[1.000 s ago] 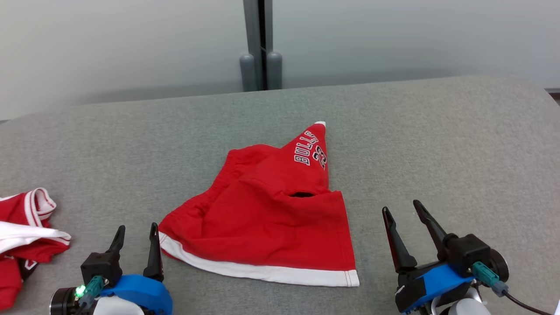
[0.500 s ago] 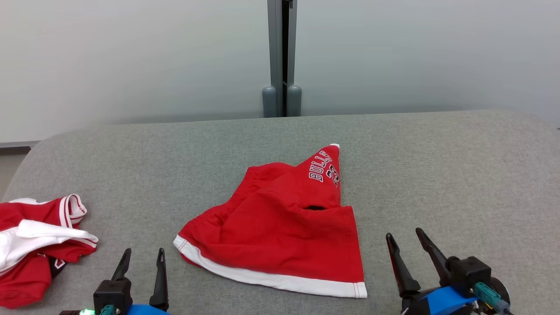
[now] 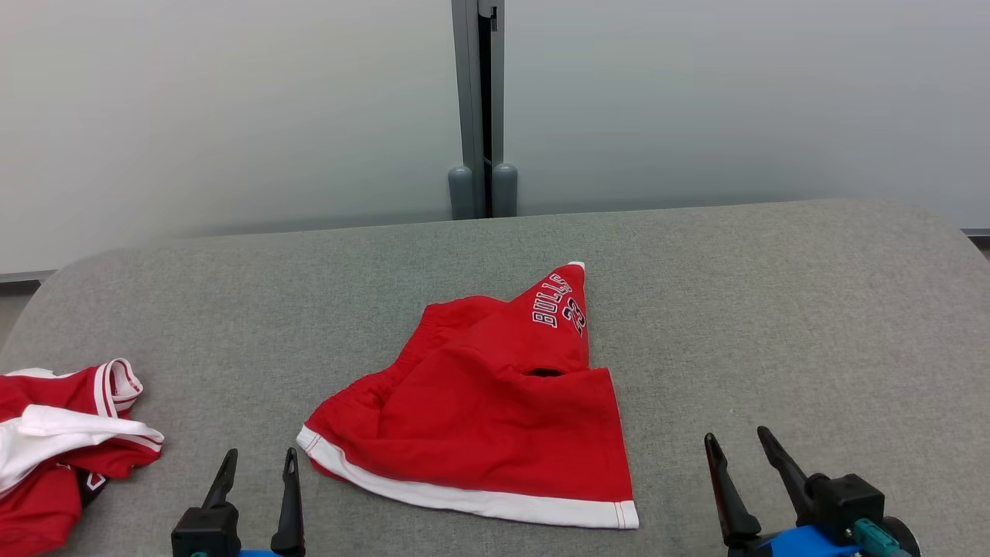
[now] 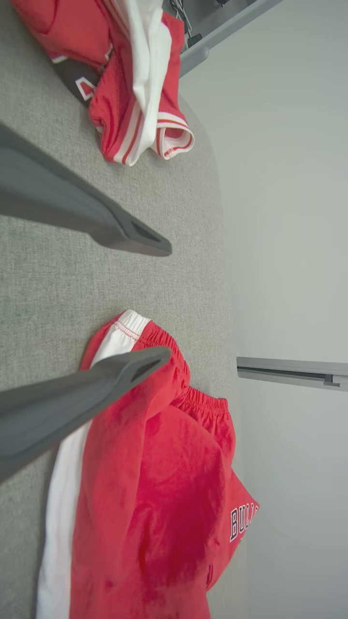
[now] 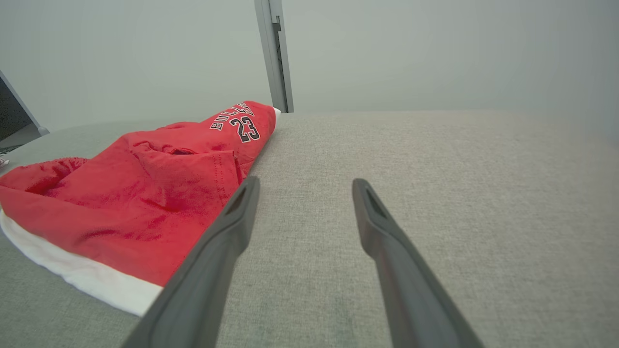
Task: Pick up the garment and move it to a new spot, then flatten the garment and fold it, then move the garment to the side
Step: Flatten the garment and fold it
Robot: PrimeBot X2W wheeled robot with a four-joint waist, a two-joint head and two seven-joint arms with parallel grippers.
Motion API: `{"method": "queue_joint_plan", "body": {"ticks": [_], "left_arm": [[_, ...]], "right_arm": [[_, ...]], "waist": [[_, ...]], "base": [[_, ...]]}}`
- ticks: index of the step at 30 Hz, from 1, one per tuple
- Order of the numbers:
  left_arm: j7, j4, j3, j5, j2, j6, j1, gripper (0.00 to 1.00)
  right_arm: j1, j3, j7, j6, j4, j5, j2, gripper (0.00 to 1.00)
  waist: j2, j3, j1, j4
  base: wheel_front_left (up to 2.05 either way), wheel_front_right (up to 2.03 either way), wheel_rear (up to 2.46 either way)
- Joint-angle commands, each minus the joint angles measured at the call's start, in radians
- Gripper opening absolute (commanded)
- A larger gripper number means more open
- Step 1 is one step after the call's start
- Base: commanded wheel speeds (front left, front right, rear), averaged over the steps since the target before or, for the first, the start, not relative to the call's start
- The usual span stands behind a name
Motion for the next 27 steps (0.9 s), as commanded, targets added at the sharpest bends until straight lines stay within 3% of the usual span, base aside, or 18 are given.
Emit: {"method": "queue_joint_plan", "body": {"ticks": [1, 18, 19, 20, 21, 22, 27], "left_arm": [[-0.003, -0.005, 0.000, 0.006, -0.001, -0.003, 0.009, 1.00], [-0.003, 0.012, -0.001, 0.004, 0.005, -0.045, -0.030, 1.00], [-0.003, 0.012, 0.000, 0.004, 0.005, -0.047, -0.031, 1.00], [-0.003, 0.012, 0.001, 0.004, 0.006, -0.047, -0.031, 1.00], [-0.003, 0.012, 0.003, 0.004, 0.006, -0.048, -0.031, 1.00], [-0.003, 0.011, 0.005, 0.004, 0.006, -0.050, -0.031, 1.00], [-0.003, 0.013, 0.005, 0.000, 0.000, -0.056, -0.036, 1.00]], "right_arm": [[0.011, 0.006, -0.001, 0.000, 0.006, -0.005, -0.003, 1.00], [-0.106, 0.208, 0.000, 0.000, 0.361, 0.087, -0.003, 1.00], [-0.109, 0.215, 0.001, 0.000, 0.381, 0.089, -0.003, 0.93], [-0.114, 0.221, 0.002, 0.000, 0.397, 0.091, -0.003, 0.73], [-0.118, 0.228, 0.004, 0.000, 0.411, 0.091, -0.003, 0.41], [-0.119, 0.236, 0.006, 0.000, 0.430, 0.091, -0.002, 0.00], [-0.141, 0.223, 0.007, 0.000, 0.441, 0.077, -0.003, 0.00]], "waist": [[0.0000, 0.002, 0.0001, 0.004], [0.0000, 0.076, 0.0001, 0.086], [0.0000, 0.079, 0.0001, 0.088], [0.0000, 0.081, 0.0001, 0.090], [0.0000, 0.083, 0.0001, 0.091], [0.0000, 0.086, 0.0001, 0.091], [0.0000, 0.087, 0.0001, 0.081]], "base": [[0.00, 0.00, 0.00], [0.00, 0.00, 0.00], [0.00, 0.00, 0.00], [0.00, 0.00, 0.00], [0.00, 0.00, 0.00], [0.00, 0.00, 0.00], [0.00, 0.00, 0.00]]}}
